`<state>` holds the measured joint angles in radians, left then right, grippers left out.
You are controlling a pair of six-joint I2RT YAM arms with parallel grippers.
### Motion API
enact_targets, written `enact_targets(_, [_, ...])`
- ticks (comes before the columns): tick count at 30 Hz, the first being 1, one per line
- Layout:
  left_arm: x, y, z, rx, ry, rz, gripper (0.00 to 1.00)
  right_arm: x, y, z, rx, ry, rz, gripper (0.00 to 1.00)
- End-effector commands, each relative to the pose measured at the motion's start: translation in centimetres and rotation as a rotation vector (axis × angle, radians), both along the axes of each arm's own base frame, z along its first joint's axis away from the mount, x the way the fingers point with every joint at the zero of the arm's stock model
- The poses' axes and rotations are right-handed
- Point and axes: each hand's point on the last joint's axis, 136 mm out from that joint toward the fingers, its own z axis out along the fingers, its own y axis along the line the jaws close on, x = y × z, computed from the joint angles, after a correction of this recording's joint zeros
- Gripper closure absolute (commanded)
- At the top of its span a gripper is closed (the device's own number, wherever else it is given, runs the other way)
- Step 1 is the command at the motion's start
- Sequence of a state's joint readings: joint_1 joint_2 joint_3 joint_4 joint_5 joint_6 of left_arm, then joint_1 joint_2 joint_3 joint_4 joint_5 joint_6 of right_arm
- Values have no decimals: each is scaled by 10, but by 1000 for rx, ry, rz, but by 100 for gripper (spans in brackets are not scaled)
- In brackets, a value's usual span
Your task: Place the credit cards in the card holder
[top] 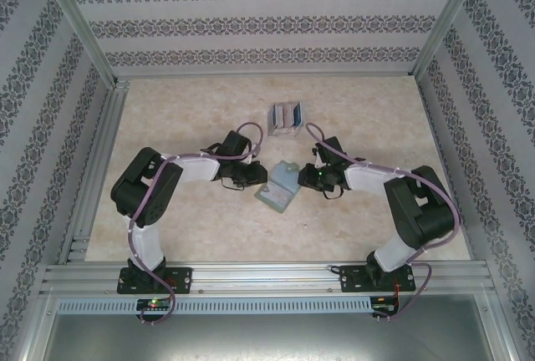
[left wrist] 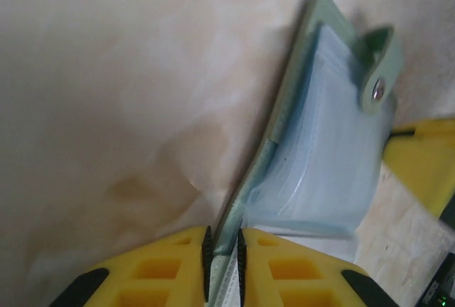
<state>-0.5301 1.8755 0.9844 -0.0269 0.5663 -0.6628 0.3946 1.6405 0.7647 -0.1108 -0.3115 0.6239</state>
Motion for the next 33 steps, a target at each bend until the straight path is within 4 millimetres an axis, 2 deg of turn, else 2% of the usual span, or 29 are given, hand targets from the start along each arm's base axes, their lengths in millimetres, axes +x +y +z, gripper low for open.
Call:
enact_targets(1, [-11, 2, 1, -21, 4, 45, 80, 26, 30, 9, 65, -37, 70, 73])
enact_targets(10, [-44, 1, 15, 24, -20, 47, 80, 41, 107, 7, 113, 1, 242, 73])
enact_targets(15, [-53, -6, 29, 4, -38, 48, 80, 44, 119, 14, 113, -10, 286, 73])
enact_targets(19, [-44, 1, 53, 44, -115, 61, 77, 53, 103, 42, 74, -73, 285, 71])
enact_targets(25, [-21, 3, 94, 104, -227, 30, 71, 81, 62, 89, 50, -182, 214, 66])
enact_targets(30, [0, -1, 118, 108, -292, 17, 70, 112, 30, 110, 22, -246, 130, 63])
enact_targets(33, [22, 3, 125, 106, -300, 57, 69, 135, 13, 119, -2, -289, 66, 61])
